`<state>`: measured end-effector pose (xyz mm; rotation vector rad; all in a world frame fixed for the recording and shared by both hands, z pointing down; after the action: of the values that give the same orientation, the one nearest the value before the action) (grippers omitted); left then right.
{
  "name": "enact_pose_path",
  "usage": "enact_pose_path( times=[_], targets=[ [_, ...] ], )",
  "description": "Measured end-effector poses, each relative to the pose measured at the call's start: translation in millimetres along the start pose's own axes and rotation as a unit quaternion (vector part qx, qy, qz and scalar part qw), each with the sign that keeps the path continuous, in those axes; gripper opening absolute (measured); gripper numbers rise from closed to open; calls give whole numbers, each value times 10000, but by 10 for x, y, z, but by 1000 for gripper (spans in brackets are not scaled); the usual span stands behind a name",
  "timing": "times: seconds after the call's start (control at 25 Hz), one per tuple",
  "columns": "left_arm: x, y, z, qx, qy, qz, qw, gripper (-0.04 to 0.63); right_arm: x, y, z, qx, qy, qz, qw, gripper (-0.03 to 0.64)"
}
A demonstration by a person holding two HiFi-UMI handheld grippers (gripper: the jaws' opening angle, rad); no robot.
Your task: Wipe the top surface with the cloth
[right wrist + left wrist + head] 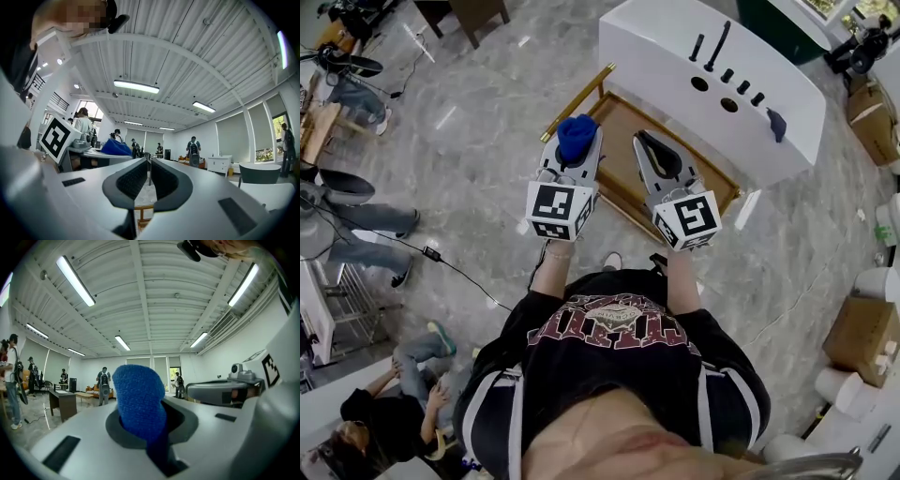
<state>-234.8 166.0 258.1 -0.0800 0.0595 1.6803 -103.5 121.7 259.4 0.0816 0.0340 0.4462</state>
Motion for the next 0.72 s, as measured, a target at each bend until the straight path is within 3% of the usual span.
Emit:
enact_pose_path(
  times=[0.48,0.72],
  targets=[
    [-807,251,399,202,762,300,9964,92,4,-748,294,-203,403,809,9957,18],
    [-1483,640,927,330,1442,456,9879,92,-29,-1216,461,-326,588,1606,9847,18]
  ],
)
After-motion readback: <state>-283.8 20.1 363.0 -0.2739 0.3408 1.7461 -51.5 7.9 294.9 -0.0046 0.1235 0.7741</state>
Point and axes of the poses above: the fingertips, and each gripper's own axes: x backward along the fingers, y to its left, z out of its underside, the point moved 6 cm from there along x, backward along the fingers, and after that the axes turned 5 degrees about y, right-handed, at the moved point
